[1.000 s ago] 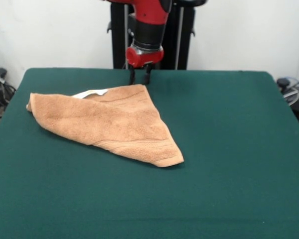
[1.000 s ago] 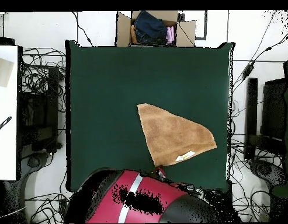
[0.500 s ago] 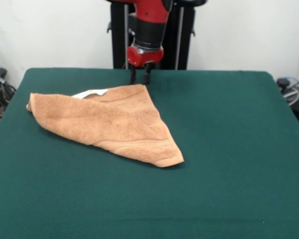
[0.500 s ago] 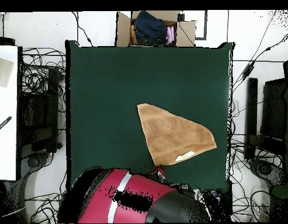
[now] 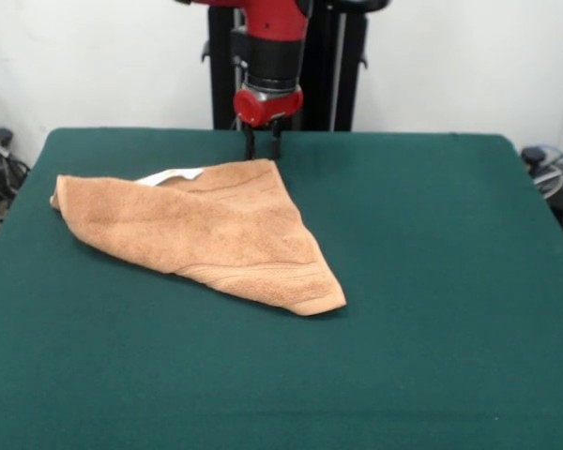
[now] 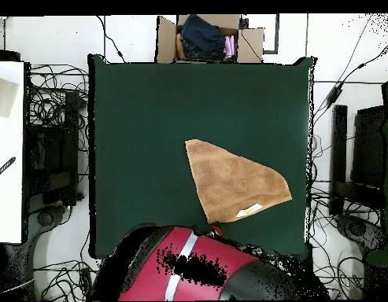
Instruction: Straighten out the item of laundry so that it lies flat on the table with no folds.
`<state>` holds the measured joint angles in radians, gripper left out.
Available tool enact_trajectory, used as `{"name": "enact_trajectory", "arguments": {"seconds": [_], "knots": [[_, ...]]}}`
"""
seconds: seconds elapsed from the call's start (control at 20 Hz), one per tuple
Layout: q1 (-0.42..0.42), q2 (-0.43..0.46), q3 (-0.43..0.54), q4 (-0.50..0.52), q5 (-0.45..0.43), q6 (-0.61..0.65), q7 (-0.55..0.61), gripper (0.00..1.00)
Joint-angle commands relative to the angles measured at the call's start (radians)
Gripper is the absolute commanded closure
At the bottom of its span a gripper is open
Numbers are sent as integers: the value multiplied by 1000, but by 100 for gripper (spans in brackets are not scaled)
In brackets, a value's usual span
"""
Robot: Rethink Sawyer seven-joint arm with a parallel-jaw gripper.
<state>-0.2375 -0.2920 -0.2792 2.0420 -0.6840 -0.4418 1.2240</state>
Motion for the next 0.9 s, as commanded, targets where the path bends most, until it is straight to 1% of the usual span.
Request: {"name": "enact_trajectory", "arguments": {"seconds": [0.05, 0.45, 0.6, 0.7, 0.85, 0.9], "knots": [[-24, 107, 166, -281, 18, 14, 143, 0], [-34, 98, 190, -282, 3, 45, 148, 0], [-67, 76, 220, -267, 7, 118, 161, 0], [-74, 53, 224, -242, 18, 144, 167, 0], [-61, 32, 224, -218, 51, 174, 176, 0], [-74, 21, 235, -209, 50, 198, 175, 0]]}}
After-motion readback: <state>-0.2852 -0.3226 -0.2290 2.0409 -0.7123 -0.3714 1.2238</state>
